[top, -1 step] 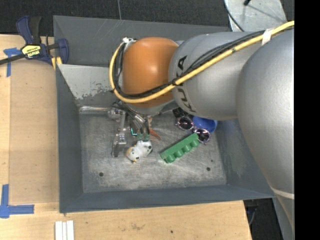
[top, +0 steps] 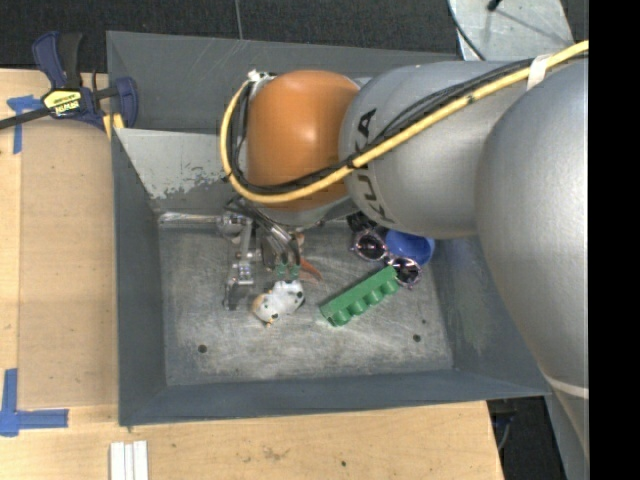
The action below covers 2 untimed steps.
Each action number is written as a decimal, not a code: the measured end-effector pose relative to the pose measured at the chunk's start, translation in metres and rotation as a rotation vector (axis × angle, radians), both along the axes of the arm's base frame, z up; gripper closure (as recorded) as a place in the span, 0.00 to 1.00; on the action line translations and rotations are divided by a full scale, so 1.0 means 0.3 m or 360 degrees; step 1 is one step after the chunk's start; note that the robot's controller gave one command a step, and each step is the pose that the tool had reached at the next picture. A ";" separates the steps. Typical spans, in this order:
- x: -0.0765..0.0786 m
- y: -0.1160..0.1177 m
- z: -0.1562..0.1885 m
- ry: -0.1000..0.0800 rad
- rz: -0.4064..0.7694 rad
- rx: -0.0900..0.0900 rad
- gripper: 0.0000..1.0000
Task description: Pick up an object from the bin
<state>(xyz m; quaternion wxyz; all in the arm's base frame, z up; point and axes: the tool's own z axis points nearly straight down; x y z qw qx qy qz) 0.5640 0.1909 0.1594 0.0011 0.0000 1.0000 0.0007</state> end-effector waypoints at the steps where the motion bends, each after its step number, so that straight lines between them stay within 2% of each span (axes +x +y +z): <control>1: -0.032 -0.112 -0.147 -0.0013 0.0376 0.0002 0.00; 2: -0.054 -0.232 -0.190 0.0010 0.0822 -0.0002 0.00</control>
Offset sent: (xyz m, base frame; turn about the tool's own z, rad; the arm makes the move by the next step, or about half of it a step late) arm -0.0152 -0.0712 -0.0520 -0.5173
